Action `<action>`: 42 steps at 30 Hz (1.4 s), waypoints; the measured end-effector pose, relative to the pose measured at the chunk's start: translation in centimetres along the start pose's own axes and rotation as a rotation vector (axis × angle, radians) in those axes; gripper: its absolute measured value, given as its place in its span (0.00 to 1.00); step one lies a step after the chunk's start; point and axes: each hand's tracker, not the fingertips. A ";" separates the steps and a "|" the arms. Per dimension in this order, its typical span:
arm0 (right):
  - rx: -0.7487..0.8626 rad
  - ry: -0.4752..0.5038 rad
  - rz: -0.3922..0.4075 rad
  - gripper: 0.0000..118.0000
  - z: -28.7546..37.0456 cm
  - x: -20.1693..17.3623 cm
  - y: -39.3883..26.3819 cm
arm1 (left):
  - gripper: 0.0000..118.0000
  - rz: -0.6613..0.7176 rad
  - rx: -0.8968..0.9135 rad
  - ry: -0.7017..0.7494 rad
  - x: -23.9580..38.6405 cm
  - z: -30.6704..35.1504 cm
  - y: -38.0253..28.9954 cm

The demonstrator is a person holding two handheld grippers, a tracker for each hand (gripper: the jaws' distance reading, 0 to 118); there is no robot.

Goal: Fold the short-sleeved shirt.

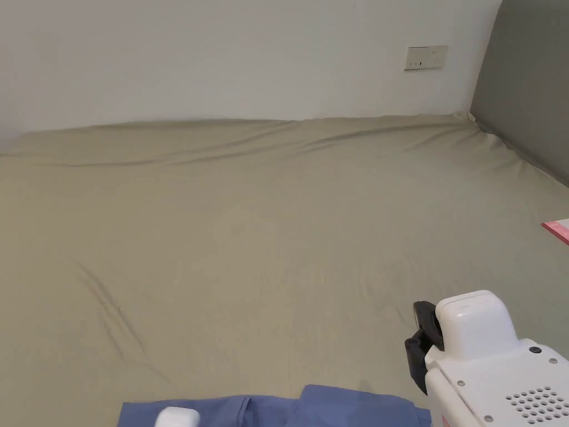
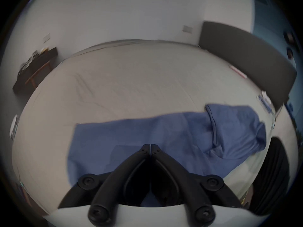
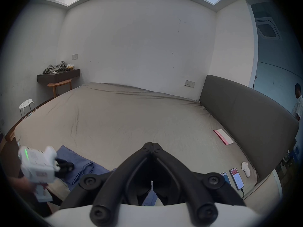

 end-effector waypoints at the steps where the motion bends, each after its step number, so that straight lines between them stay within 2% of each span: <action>1: -0.002 -0.002 0.000 0.00 0.1 0.1 0.0 | 0.01 -0.036 -0.011 0.010 1.1 -0.7 -0.3; 6: -0.005 -0.020 0.000 0.00 0.5 0.8 -0.2 | 0.01 -0.114 0.033 0.064 5.3 -0.8 -1.0; 9: -0.013 -0.025 -0.006 0.00 0.2 1.1 -0.2 | 0.01 -0.138 0.047 0.013 6.5 -0.5 -0.7; 11: -0.016 -0.026 -0.008 0.00 -0.1 1.2 -0.2 | 0.01 -0.128 0.055 -0.094 6.6 0.1 -0.4; 14: -0.014 -0.021 -0.004 0.00 -0.2 1.1 0.0 | 0.00 -0.017 0.056 -0.269 5.5 1.9 0.6; 18: -0.004 -0.014 0.009 0.00 -0.2 0.7 0.6 | 0.00 0.166 0.116 -0.303 0.7 4.3 1.8; 23: -0.002 -0.007 0.016 0.00 -0.3 0.5 0.6 | 0.01 0.401 0.104 -0.368 -9.3 5.5 2.2; 26: -0.007 -0.001 0.020 0.00 -0.4 0.2 0.6 | 0.11 0.475 0.071 -0.385 -14.6 5.6 1.5; 28: -0.012 0.005 0.022 0.00 -0.5 0.1 0.6 | 0.42 0.536 0.030 -0.423 -17.8 5.6 0.7; 29: -0.013 0.007 0.024 0.00 -0.5 0.0 0.6 | 0.64 0.560 0.022 -0.443 -19.1 5.5 0.4; 30: -0.012 0.007 0.027 0.00 -0.5 -0.1 0.6 | 0.92 0.596 -0.003 -0.469 -19.4 5.5 0.3; 31: -0.011 0.006 0.029 0.00 -0.5 0.0 0.5 | 1.00 0.638 -0.029 -0.482 -20.1 4.9 -0.1; 36: -0.019 0.009 0.032 0.00 -0.8 -0.3 0.6 | 1.00 0.859 -0.092 -0.556 -21.9 1.1 -3.2; 38: -0.025 0.009 0.041 0.00 -0.9 -0.5 0.6 | 1.00 0.901 -0.127 -0.602 -20.9 -0.3 -3.7; 39: -0.028 0.009 0.045 0.00 -0.9 -0.5 0.6 | 0.99 0.907 -0.155 -0.639 -20.0 -1.0 -3.9; 41: -0.030 0.009 0.052 0.00 -1.0 -0.7 0.6 | 0.99 0.913 -0.073 -0.758 -19.0 -1.4 -3.3; 42: -0.030 0.009 0.053 0.00 -1.0 -0.8 0.7 | 0.98 0.954 -0.122 -0.809 -18.1 -1.6 -3.0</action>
